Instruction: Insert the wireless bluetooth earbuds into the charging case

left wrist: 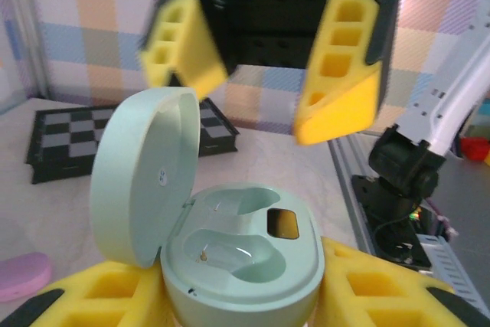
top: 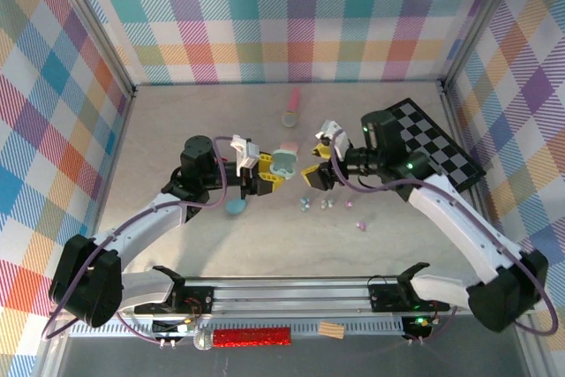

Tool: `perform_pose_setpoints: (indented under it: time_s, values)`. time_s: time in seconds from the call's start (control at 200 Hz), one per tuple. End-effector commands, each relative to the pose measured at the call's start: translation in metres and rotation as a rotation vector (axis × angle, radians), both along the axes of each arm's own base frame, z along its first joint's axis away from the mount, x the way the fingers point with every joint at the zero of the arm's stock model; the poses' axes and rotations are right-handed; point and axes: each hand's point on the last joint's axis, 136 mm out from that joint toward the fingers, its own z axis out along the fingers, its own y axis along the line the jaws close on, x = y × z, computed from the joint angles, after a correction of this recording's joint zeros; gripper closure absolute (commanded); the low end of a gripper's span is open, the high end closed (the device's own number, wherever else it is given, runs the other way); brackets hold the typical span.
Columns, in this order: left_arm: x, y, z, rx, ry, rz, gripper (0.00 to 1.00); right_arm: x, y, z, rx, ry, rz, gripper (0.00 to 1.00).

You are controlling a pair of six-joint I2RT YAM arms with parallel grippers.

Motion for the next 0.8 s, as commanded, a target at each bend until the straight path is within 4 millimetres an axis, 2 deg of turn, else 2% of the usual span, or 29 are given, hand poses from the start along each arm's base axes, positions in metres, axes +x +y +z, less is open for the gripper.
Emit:
perform_pose_setpoints:
  time_s: [0.0, 0.105, 0.205, 0.31, 0.41, 0.5, 0.605, 0.795]
  values:
    - [0.008, 0.006, 0.007, -0.041, -0.040, 0.008, 0.60, 0.009, -0.015, 0.018, 0.148, 0.010, -0.127, 0.28]
    - [0.014, 0.010, 0.010, -0.054, -0.043, 0.024, 0.60, 0.019, -0.038, -0.008, 0.175, 0.106, -0.284, 0.29]
    - [0.017, 0.012, 0.014, -0.080, -0.052, 0.040, 0.60, 0.029, -0.055, -0.043, 0.145, 0.230, -0.438, 0.30]
    - [0.019, 0.014, 0.015, -0.086, -0.051, 0.053, 0.60, 0.038, -0.068, -0.087, 0.081, 0.402, -0.598, 0.33]
    - [0.021, 0.015, 0.016, -0.092, -0.056, 0.063, 0.60, 0.039, -0.076, -0.135, -0.009, 0.618, -0.726, 0.37]
    - [0.021, 0.015, 0.017, -0.096, -0.060, 0.066, 0.60, 0.030, -0.067, -0.166, -0.047, 0.793, -0.756, 0.38]
    - [0.021, 0.016, 0.016, -0.094, -0.057, 0.072, 0.60, 0.022, -0.055, -0.194, -0.029, 0.904, -0.762, 0.44]
    - [0.021, 0.016, 0.015, -0.093, -0.052, 0.070, 0.60, 0.020, -0.038, -0.222, -0.052, 0.999, -0.744, 0.51]
